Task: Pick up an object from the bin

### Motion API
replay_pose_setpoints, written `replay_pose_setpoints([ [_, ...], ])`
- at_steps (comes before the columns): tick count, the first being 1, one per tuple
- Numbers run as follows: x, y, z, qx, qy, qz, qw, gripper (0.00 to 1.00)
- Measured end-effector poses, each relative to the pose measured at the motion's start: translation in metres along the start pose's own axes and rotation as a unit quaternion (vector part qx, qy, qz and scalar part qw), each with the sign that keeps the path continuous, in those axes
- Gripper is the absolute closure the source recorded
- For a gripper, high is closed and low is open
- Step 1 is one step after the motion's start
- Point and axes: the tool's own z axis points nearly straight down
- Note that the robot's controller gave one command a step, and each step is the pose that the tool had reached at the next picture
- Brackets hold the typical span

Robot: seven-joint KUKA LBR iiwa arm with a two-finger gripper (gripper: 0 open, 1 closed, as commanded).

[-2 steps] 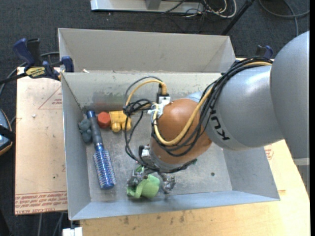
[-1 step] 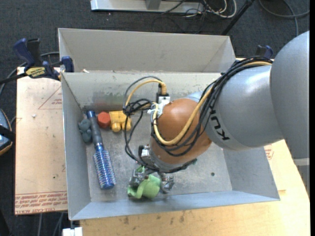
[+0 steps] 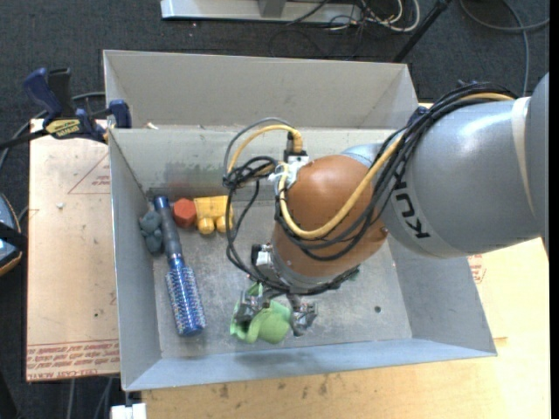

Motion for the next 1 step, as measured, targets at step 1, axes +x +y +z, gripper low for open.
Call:
replay_pose_setpoints([
  [1, -0.0007, 0.0001, -0.0021, -0.002, 0.0009, 0.002, 1.0, 1.0],
])
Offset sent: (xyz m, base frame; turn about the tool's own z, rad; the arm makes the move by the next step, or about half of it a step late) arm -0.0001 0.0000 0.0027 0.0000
